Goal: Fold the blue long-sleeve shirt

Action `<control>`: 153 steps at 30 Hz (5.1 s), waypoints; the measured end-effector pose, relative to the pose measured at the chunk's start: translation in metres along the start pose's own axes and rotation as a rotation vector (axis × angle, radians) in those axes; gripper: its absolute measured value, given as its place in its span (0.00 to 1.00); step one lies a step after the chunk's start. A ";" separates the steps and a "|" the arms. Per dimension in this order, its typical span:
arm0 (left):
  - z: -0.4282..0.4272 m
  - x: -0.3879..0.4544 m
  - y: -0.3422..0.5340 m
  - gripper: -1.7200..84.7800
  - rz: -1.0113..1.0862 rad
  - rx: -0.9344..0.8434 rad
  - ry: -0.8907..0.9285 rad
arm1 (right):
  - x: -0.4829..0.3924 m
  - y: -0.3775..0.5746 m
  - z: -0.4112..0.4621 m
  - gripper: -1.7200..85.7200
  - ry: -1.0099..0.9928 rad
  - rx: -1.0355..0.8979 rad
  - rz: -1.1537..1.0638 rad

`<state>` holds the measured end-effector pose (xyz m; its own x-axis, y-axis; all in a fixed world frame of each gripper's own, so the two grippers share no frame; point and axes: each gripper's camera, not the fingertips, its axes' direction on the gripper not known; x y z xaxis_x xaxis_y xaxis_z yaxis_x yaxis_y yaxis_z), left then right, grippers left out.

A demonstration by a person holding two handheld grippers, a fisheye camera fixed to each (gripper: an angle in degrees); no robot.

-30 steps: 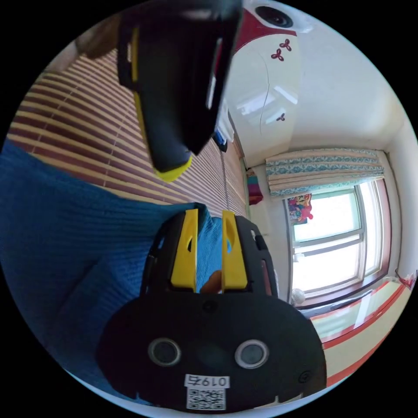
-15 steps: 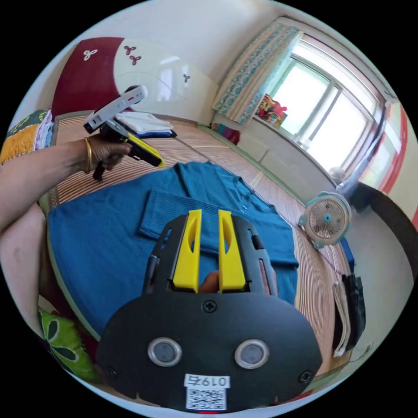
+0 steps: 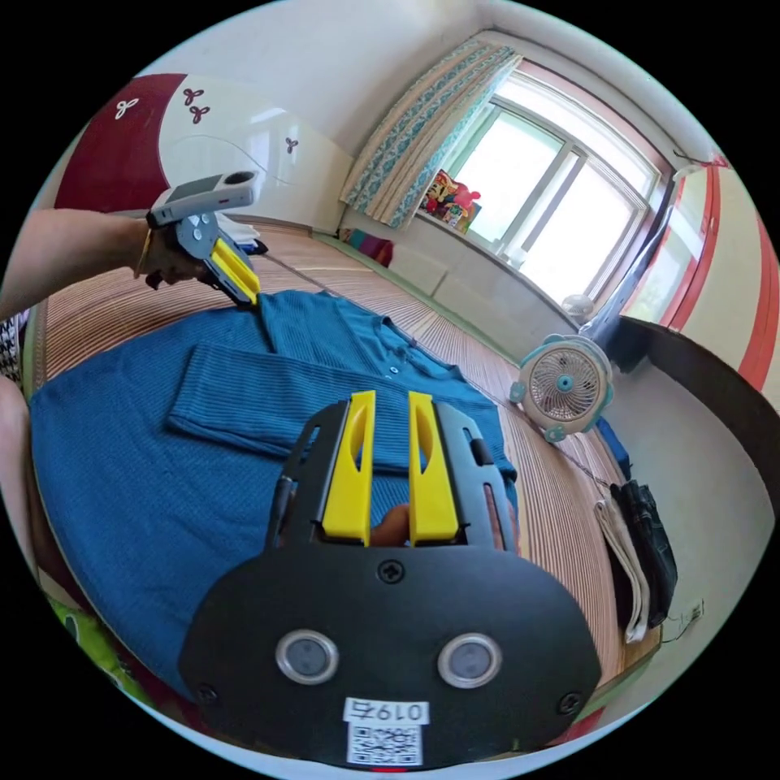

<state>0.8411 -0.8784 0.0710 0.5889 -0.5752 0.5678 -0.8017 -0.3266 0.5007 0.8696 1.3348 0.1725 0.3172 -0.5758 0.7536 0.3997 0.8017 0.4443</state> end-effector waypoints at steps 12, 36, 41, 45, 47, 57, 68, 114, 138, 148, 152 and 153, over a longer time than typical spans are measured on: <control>0.004 0.006 -0.018 0.04 -0.203 0.014 0.053 | 0.025 -0.019 0.028 0.08 0.064 -0.047 -0.037; 0.004 0.021 -0.045 0.03 -0.388 -0.070 -0.012 | 0.206 0.048 0.040 0.09 -0.206 -0.405 0.265; 0.003 0.019 -0.049 0.03 -0.391 -0.072 -0.016 | 0.153 0.030 0.016 0.10 -0.279 -0.359 0.137; 0.003 0.016 -0.051 0.03 -0.393 -0.075 -0.010 | 0.086 0.030 0.002 0.10 -0.159 -0.348 -0.087; 0.002 0.014 -0.052 0.03 -0.397 -0.075 -0.006 | 0.047 0.033 0.009 0.10 -0.077 -0.364 -0.224; -0.002 0.002 -0.055 0.03 -0.416 -0.075 0.014 | -0.052 0.038 0.039 0.03 0.117 -0.427 -0.528; -0.007 -0.009 -0.064 0.03 -0.447 -0.107 -0.022 | -0.091 0.047 0.029 0.02 0.106 -0.450 -0.505; -0.012 -0.229 -0.072 0.04 -0.396 -0.107 0.403 | -0.117 0.070 0.001 0.08 0.186 -0.392 -0.448; 0.024 -0.344 -0.082 0.03 -0.696 0.009 0.602 | -0.072 0.069 -0.029 0.09 0.200 -0.356 -0.355; 0.077 -0.386 -0.133 0.04 -0.824 0.041 0.592 | -0.058 0.058 -0.044 0.07 0.286 -0.292 -0.302; 0.099 -0.386 -0.157 0.04 -0.725 -0.039 0.544 | -0.065 0.055 -0.044 0.07 0.288 -0.279 -0.335; 0.102 -0.386 -0.159 0.04 -0.719 -0.049 0.541 | -0.064 0.055 -0.045 0.07 0.286 -0.278 -0.333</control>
<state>0.7304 -0.6811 -0.2946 0.9242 0.1916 0.3303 -0.2229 -0.4317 0.8740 0.9097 1.4084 0.1273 0.3406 -0.8443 0.4137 0.7201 0.5172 0.4626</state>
